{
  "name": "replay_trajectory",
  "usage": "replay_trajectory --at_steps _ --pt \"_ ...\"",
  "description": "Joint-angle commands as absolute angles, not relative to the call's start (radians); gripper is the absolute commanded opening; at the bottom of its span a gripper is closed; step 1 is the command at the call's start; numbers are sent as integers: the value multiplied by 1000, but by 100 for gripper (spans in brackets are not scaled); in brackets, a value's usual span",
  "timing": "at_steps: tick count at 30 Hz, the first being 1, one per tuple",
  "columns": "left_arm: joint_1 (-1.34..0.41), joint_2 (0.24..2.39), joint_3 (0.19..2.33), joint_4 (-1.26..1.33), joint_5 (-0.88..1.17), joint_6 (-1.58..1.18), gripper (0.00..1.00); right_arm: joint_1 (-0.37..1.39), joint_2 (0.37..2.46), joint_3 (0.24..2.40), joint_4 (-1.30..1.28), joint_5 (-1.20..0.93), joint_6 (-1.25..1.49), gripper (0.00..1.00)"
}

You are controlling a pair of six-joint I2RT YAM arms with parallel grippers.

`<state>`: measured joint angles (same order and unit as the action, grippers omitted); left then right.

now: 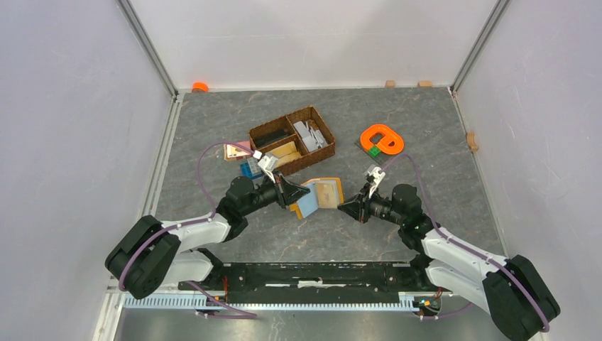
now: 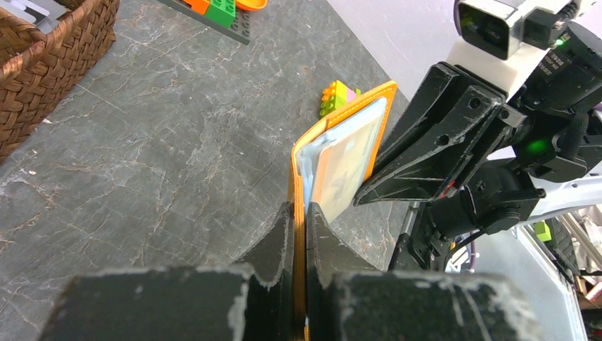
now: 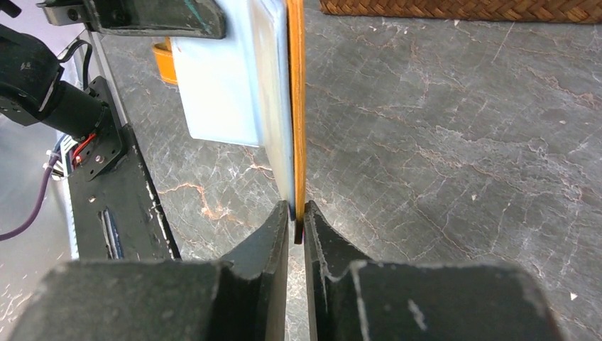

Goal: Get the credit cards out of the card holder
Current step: Remove the credit card from the card holder.

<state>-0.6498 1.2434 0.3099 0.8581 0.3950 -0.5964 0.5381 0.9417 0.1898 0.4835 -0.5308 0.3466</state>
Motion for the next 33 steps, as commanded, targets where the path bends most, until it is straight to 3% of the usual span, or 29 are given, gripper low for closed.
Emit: replay_trajectory --at_steps 1,13,26,33 --pt "-649 1247 330 868 403 -596 2 557 908 222 512 -516 312 17" --pt "-650 1377 401 908 547 -617 2 619 941 244 528 -489 285 13" --pt "-650 1421 428 874 510 -607 2 646 954 234 610 -604 301 12" --pt "-650 1437 433 894 528 -618 2 647 964 242 589 -566 295 10"
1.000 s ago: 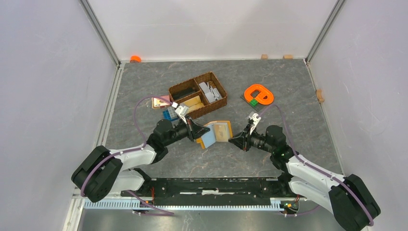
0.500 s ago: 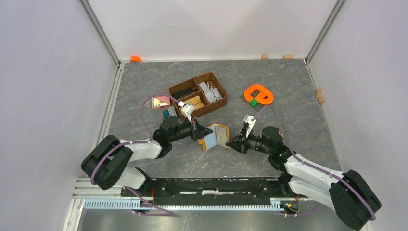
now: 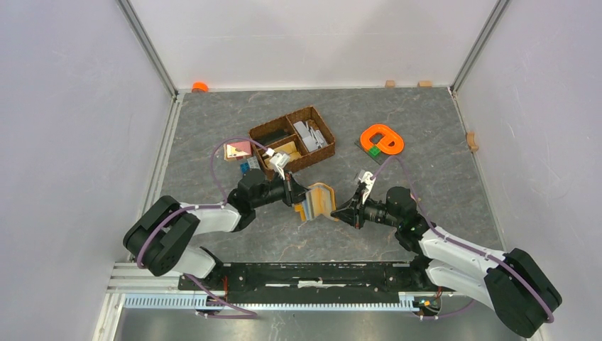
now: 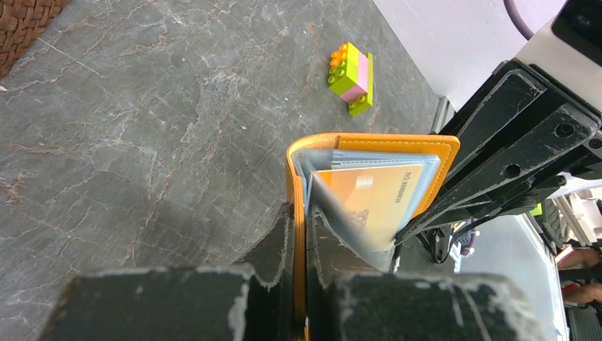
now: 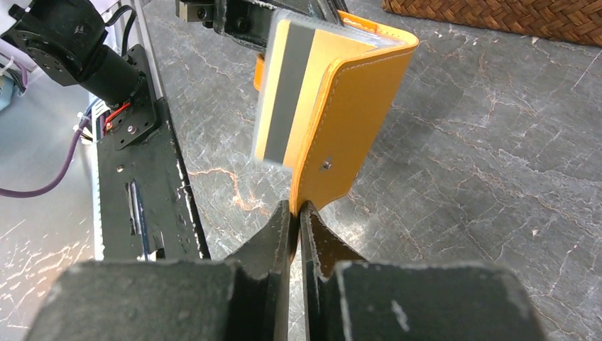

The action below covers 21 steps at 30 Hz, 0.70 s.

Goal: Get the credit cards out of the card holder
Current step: Remove the credit card from the card holder.

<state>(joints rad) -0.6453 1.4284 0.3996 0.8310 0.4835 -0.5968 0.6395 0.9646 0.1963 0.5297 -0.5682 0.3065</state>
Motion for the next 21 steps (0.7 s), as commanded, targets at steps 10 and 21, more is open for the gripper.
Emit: replay_trajectory --at_steps 10,21 --pt "-649 1447 437 888 514 -630 2 649 966 257 528 -472 279 44" --pt "-644 1455 423 985 605 -672 2 647 1014 274 538 -395 304 23"
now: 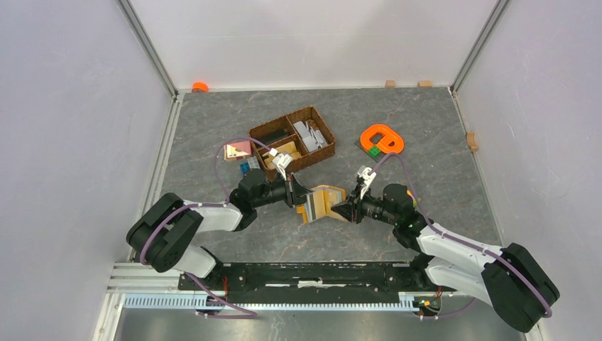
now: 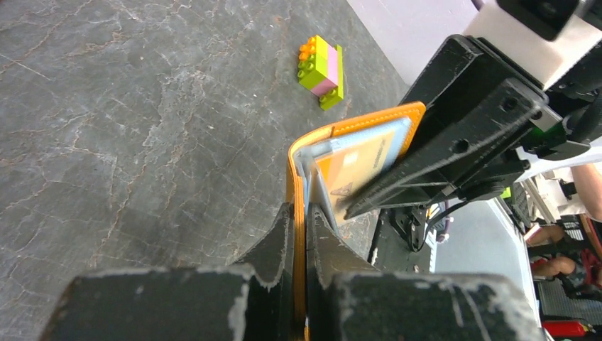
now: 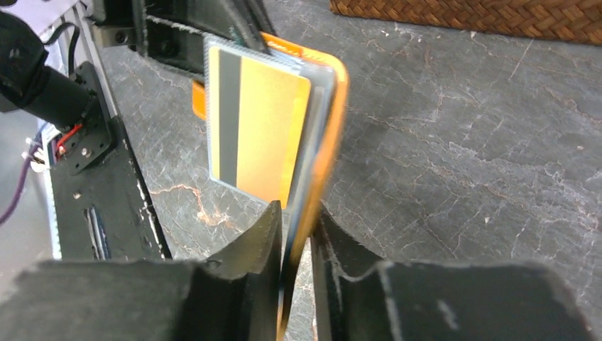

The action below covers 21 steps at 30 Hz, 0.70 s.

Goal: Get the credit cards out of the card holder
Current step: Remove the credit card from the card holder.

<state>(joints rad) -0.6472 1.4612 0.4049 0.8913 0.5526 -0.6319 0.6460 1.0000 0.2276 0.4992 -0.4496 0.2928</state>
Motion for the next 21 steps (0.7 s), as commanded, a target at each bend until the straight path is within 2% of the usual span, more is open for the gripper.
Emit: replay_trajectory --at_steps 1,3,4,10,15,17,21 --pt "-641 1445 417 979 598 -669 2 647 1015 273 538 -381 311 17" --pt "-631 1419 405 957 579 -661 3 646 1009 269 547 -361 331 2" --pt "-626 1404 399 944 565 -656 6 645 1003 263 549 -347 341 0" --pt "-599 1349 363 905 508 -639 36 637 930 213 596 -256 434 0" --pt "-593 1345 333 1001 555 -641 62 610 845 159 644 -239 510 0" --pt "-592 1358 325 1060 591 -641 66 606 824 149 660 -266 529 0" --pt "-592 1393 320 1140 633 -648 69 606 813 147 679 -323 553 0"
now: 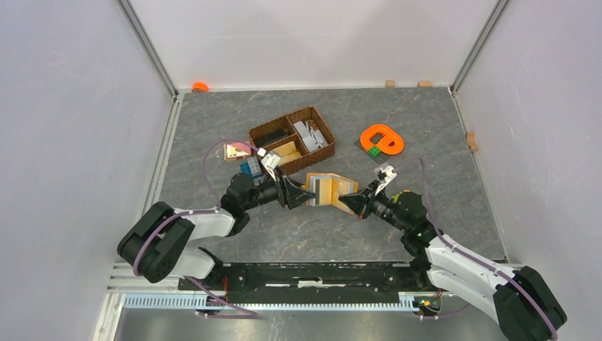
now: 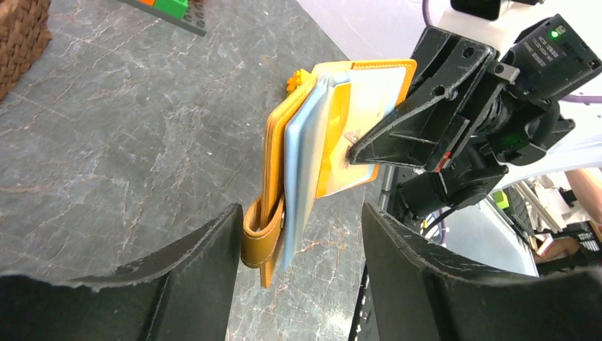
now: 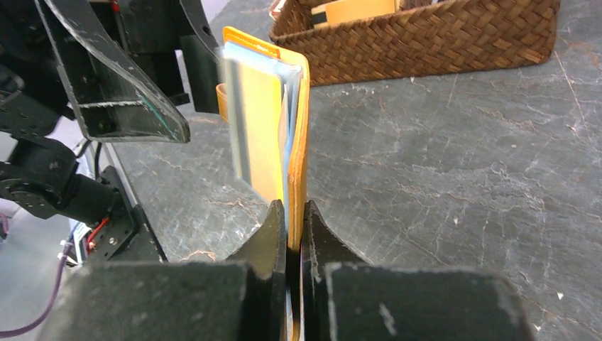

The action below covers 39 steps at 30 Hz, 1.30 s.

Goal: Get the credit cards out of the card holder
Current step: Remove the credit card from the card holder.

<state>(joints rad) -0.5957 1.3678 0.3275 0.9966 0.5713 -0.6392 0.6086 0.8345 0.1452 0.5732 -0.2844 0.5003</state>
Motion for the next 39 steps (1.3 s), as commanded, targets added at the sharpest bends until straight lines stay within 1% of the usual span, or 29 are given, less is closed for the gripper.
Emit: replay_trajectory --at_steps 1,6,7,11,15,17,21,24,27,28,33,39 --pt "-591 1400 319 1155 633 -652 69 605 812 147 684 -329 557 0" --pt "-577 1423 288 1286 656 -700 71 604 816 144 698 -337 569 0" --pt "-577 1429 289 1298 668 -701 69 605 820 144 702 -342 572 0" --pt "-577 1466 312 1315 698 -721 57 605 835 143 733 -385 585 0" --pt "-574 1509 319 1366 704 -748 56 604 845 152 722 -409 574 0" --pt "-570 1520 325 1368 706 -753 51 604 846 161 699 -408 561 0" --pt "-557 1526 320 1391 717 -770 35 605 832 169 656 -385 534 0" --pt "-547 1520 313 1397 723 -776 26 604 809 172 611 -344 507 5" --pt "-542 1518 311 1399 733 -776 12 605 787 175 573 -299 468 7" --pt "-540 1517 311 1400 737 -776 9 605 779 175 562 -284 453 8" --pt "-530 1508 299 1419 742 -781 2 605 736 173 507 -182 387 12" --pt "-513 1469 274 1418 739 -779 2 606 674 160 464 -85 330 15"
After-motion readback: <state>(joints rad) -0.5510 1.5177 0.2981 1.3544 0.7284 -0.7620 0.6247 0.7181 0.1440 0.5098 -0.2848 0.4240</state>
